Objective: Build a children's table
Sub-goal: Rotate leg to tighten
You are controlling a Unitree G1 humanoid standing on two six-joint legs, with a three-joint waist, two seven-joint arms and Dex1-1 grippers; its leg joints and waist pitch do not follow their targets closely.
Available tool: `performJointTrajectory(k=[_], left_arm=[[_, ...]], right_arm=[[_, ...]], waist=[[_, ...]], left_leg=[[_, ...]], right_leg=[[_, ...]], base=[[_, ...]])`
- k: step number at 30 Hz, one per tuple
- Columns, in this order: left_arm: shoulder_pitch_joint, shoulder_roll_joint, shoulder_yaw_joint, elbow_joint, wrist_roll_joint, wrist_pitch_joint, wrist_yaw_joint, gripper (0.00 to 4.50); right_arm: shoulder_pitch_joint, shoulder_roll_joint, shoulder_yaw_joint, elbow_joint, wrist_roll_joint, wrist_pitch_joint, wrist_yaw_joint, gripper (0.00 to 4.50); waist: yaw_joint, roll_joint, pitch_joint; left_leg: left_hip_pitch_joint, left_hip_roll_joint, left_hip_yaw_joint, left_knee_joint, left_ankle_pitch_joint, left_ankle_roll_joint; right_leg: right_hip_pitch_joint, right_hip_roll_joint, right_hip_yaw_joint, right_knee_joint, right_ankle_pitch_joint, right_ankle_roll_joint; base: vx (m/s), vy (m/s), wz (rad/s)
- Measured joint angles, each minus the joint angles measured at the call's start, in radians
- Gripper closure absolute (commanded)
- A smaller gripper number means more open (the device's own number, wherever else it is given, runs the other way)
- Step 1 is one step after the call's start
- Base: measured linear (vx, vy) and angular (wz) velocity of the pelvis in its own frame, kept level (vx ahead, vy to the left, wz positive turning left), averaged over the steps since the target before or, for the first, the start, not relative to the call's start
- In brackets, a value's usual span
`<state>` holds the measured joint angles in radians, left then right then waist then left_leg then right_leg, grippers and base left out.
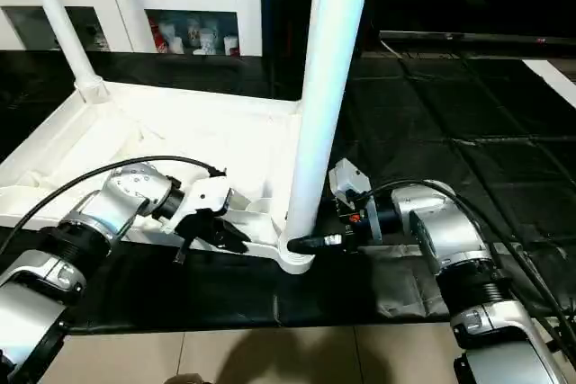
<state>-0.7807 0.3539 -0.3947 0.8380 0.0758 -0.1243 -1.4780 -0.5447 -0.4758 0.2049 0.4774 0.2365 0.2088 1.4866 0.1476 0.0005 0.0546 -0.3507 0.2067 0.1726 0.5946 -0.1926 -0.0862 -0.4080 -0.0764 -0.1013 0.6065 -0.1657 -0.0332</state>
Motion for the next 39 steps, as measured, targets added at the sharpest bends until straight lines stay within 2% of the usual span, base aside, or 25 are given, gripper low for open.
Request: performJointTrajectory(k=[7,11,14,15,18,22,27,28,29,31,34,36,39], left_arm=[[-0.002,-0.017,0.006,-0.001,-0.004,0.070,0.003,4.50],[-0.007,-0.035,0.033,0.011,-0.002,0.151,0.064,4.50],[-0.028,-0.060,0.061,0.042,0.007,0.207,0.175,4.50],[-0.040,-0.072,0.066,0.053,0.010,0.226,0.217,4.50],[-0.082,-0.142,0.110,0.118,0.013,0.293,0.388,4.50],[-0.110,-0.206,0.151,0.145,0.013,0.353,0.532,4.50],[-0.126,-0.221,0.164,0.160,0.013,0.367,0.582,4.50],[-0.126,-0.221,0.165,0.159,0.013,0.367,0.582,4.50],[-0.126,-0.220,0.164,0.159,0.013,0.365,0.582,4.50],[-0.126,-0.219,0.162,0.159,0.015,0.362,0.578,4.50],[-0.123,-0.212,0.160,0.157,0.019,0.353,0.566,4.50],[-0.113,-0.199,0.157,0.149,0.019,0.337,0.540,4.50],[-0.091,-0.180,0.147,0.128,0.019,0.301,0.495,4.50]], right_arm=[[0.010,0.008,-0.006,-0.014,0.004,0.029,-0.022,2.44],[0.031,0.040,-0.042,-0.027,-0.001,0.058,-0.125,2.46],[0.027,0.095,-0.088,-0.018,-0.030,0.077,-0.303,2.48],[0.016,0.115,-0.104,-0.005,-0.038,0.086,-0.368,2.49],[-0.040,0.195,-0.159,0.047,-0.084,0.133,-0.618,2.53],[-0.091,0.265,-0.197,0.089,-0.121,0.152,-0.827,2.54],[-0.124,0.304,-0.204,0.120,-0.149,0.145,-0.921,2.54],[-0.124,0.305,-0.206,0.122,-0.149,0.139,-0.921,2.20],[-0.124,0.305,-0.207,0.123,-0.150,0.135,-0.921,2.20],[-0.121,0.307,-0.207,0.123,-0.154,0.131,-0.919,1.87],[-0.111,0.311,-0.203,0.114,-0.156,0.123,-0.908,1.77],[-0.089,0.307,-0.199,0.092,-0.155,0.110,-0.884,1.43],[-0.069,0.295,-0.185,0.082,-0.155,0.102,-0.833,1.20]], waist=[[0.001,0.000,0.000],[-0.004,0.000,0.000],[-0.020,0.000,0.000],[-0.034,0.000,0.000],[-0.062,0.001,0.000],[-0.075,0.001,-0.001],[-0.074,0.001,-0.001],[-0.074,0.001,-0.001],[-0.074,0.001,-0.001],[-0.074,0.001,-0.001],[-0.074,0.001,-0.001],[-0.074,0.001,-0.001],[-0.070,0.001,-0.001]], left_leg=[[0.001,0.000,0.000,0.000,0.000,0.000],[0.002,0.000,0.000,0.000,0.002,0.000],[0.003,0.000,0.000,0.001,0.003,-0.001],[0.002,0.000,0.000,0.001,0.003,-0.001],[0.002,-0.001,0.000,0.002,0.003,-0.001],[0.000,0.000,0.000,-0.004,0.002,-0.001],[-0.001,0.000,0.000,-0.008,0.002,0.002],[-0.001,0.000,0.000,-0.008,0.002,0.003],[-0.001,-0.001,0.001,-0.008,0.002,0.003],[-0.001,-0.001,0.001,-0.007,0.001,0.004],[0.000,0.000,0.001,-0.008,0.001,0.003],[0.000,0.000,0.001,-0.008,0.001,0.003],[0.000,0.000,0.001,-0.008,0.001,0.003]], right_leg=[[0.001,0.000,0.000,0.000,0.000,0.000],[0.004,0.000,0.000,0.001,-0.002,0.004],[0.004,0.000,0.000,0.001,-0.002,0.005],[0.004,0.000,0.000,0.000,-0.002,0.005],[0.003,0.000,0.000,0.000,-0.001,0.005],[0.000,0.001,0.000,0.000,-0.001,0.004],[-0.002,0.001,0.000,0.000,-0.003,-0.003],[-0.002,0.001,0.000,0.000,-0.004,-0.003],[-0.002,0.001,0.000,-0.001,-0.004,-0.003],[-0.002,0.001,0.000,-0.001,-0.004,-0.003],[-0.002,0.001,0.000,-0.001,-0.004,-0.003],[-0.001,0.001,0.000,-0.001,-0.004,-0.003],[-0.001,0.001,0.000,-0.001,-0.004,-0.003]], base=[[0.000,0.000,0.00],[0.000,0.000,0.00],[0.000,0.000,0.00],[0.000,0.000,0.00],[0.000,0.000,0.00],[0.000,0.000,0.00],[0.000,0.000,0.00],[0.000,0.000,0.00],[0.000,0.000,0.00],[0.000,0.000,0.00],[0.000,0.000,0.00],[0.000,0.000,0.00],[0.000,0.000,0.00]])
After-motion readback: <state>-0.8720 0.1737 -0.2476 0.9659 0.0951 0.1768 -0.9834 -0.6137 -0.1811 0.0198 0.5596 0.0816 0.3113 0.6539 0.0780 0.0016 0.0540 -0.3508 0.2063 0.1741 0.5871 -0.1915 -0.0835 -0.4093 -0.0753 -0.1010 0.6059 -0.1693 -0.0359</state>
